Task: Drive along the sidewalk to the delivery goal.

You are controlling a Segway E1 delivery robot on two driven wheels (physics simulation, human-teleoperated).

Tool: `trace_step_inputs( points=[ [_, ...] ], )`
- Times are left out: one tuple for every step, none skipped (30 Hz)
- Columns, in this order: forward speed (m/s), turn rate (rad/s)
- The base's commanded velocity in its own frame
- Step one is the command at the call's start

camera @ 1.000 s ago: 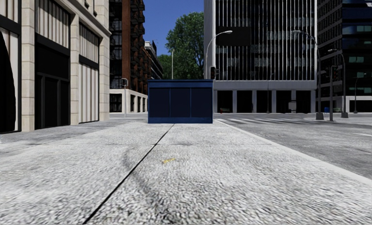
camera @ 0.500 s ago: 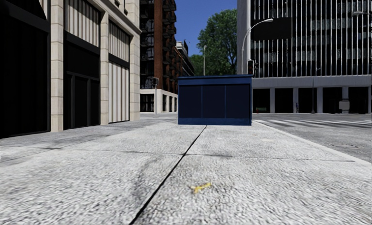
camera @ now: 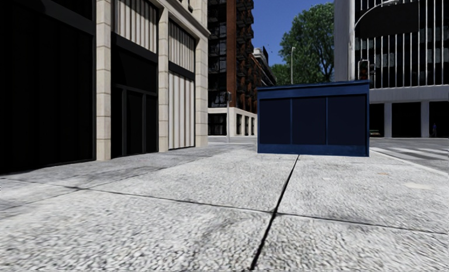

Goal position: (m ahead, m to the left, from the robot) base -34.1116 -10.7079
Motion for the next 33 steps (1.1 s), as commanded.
trace_step_inputs(
  points=[
    [2.0,0.44],
    [2.0,0.42],
    [2.0,0.42],
    [2.0,0.31],
    [2.0,0.0],
    [2.0,0.0],
    [2.0,0.0],
    [2.0,0.0],
    [2.0,0.0],
    [2.0,0.0],
    [2.0,0.0],
    [2.0,0.0],
    [2.0,0.0],
    [2.0,0.0],
    [2.0,0.0],
    [2.0,0.0],
    [2.0,0.0],
    [2.0,0.0],
    [2.0,0.0],
    [2.0,0.0],
    [2.0,0.0],
    [2.0,0.0],
    [2.0,0.0],
    [2.0,0.0],
    [2.0,0.0],
    [2.0,0.0],
    [2.0,0.0],
    [2.0,0.0],
    [2.0,0.0],
    [2.0,0.0],
    [2.0,0.0],
    [2.0,0.0],
    [2.0,0.0]
  ],
)
